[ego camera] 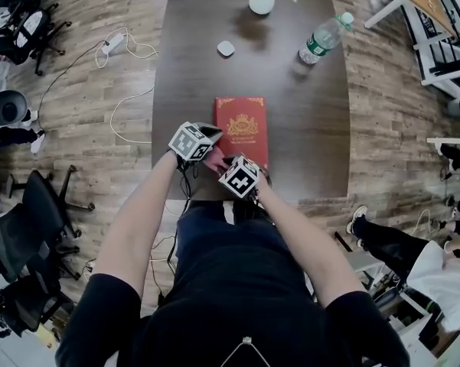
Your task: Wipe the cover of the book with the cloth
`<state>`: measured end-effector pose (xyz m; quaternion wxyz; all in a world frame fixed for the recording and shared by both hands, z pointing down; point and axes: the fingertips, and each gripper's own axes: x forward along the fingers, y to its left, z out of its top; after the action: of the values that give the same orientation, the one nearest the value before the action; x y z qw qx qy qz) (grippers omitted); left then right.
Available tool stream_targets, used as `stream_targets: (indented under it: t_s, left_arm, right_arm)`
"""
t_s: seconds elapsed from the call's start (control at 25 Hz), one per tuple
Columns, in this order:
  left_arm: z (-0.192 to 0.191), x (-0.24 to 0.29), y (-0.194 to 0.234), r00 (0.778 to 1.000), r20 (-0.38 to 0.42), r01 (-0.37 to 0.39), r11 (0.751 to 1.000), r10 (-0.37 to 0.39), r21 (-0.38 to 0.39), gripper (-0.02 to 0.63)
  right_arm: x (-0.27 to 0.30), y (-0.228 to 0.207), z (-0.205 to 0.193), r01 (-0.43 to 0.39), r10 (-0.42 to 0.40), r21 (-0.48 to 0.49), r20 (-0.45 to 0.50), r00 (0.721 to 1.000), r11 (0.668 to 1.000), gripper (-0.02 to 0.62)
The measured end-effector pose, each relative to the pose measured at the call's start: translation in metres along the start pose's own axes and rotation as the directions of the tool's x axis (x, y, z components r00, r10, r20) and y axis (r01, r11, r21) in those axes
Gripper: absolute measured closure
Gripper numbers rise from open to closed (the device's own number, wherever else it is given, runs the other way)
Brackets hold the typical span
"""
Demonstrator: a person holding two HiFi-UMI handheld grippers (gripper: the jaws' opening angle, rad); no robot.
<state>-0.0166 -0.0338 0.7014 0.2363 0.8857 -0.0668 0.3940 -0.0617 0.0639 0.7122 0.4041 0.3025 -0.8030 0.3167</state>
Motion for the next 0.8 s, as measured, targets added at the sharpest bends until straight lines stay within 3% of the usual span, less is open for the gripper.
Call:
stream_targets:
  t_s: [0.16, 0.8]
  left_arm:
    - [-0.009, 0.013, 0.002, 0.999, -0.049, 0.008, 1.0, -0.008, 0.003, 0.611]
    - [-0.008, 0.014, 0.003, 1.0, -0.021, -0.023, 0.999, 0.023, -0.039, 0.611]
  right_arm:
    - [-0.003, 0.005, -0.002, -0.009, 0.009, -0.002, 0.0, 1.0, 1.0, 0.499]
    - [-0.009, 0.03, -0.018, -0.069, 0.069, -0.031, 0.005, 0.998, 0.997, 0.499]
